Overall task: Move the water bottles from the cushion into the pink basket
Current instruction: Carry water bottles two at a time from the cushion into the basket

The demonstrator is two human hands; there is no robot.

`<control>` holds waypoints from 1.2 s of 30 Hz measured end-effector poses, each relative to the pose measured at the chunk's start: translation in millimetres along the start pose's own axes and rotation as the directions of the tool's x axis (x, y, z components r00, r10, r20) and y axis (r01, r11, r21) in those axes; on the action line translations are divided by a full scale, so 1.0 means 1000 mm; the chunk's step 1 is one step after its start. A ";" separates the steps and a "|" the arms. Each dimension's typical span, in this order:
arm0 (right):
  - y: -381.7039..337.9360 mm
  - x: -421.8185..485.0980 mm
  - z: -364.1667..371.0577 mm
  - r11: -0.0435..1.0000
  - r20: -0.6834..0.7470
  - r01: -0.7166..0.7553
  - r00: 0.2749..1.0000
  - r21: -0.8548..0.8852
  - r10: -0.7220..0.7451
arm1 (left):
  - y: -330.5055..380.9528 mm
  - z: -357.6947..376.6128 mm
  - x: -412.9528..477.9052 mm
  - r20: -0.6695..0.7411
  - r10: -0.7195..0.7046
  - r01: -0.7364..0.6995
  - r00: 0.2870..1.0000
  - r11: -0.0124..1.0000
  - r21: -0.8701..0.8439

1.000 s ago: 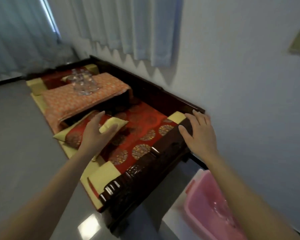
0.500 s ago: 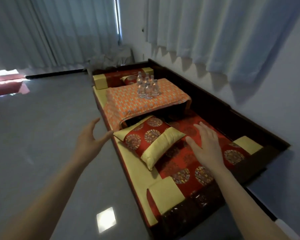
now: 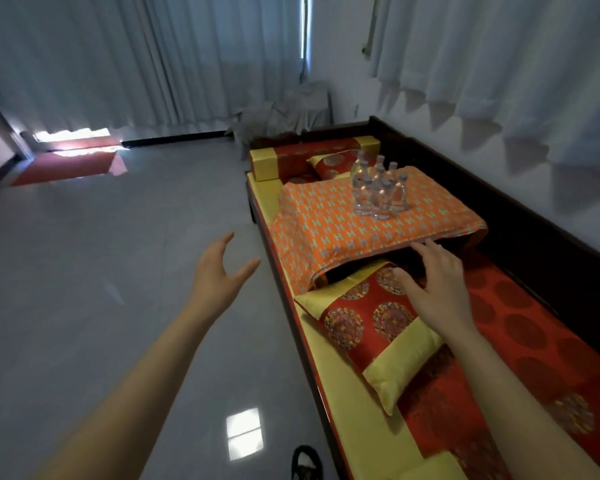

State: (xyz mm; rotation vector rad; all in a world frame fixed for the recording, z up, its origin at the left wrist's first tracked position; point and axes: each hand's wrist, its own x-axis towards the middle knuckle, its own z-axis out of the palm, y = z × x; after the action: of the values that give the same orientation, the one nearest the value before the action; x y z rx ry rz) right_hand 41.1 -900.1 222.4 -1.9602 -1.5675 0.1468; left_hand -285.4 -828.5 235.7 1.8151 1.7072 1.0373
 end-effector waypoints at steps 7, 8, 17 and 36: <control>-0.020 0.138 0.067 1.000 0.006 0.016 1.000 0.020 -0.016 | -0.020 0.019 0.149 -0.010 -0.052 0.051 0.999 0.997 -0.054; -0.022 0.159 0.072 1.000 0.003 0.027 1.000 0.011 -0.027 | -0.021 0.022 0.168 -0.017 -0.048 0.047 0.999 0.997 -0.062; -0.035 0.303 0.141 1.000 0.013 -0.005 1.000 -0.025 0.006 | -0.064 0.054 0.335 0.020 -0.083 0.084 0.996 0.995 -0.052; -0.008 0.495 0.288 0.858 -0.191 -0.507 0.837 0.082 0.512 | -0.116 0.208 0.679 0.507 0.151 -0.149 0.848 0.988 -0.045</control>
State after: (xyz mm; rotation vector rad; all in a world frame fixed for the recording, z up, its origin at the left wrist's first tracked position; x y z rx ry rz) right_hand 49.2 -333.7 135.6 -2.2499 -0.8755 0.1726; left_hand -230.9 -113.9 169.2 2.0176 1.2541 0.5339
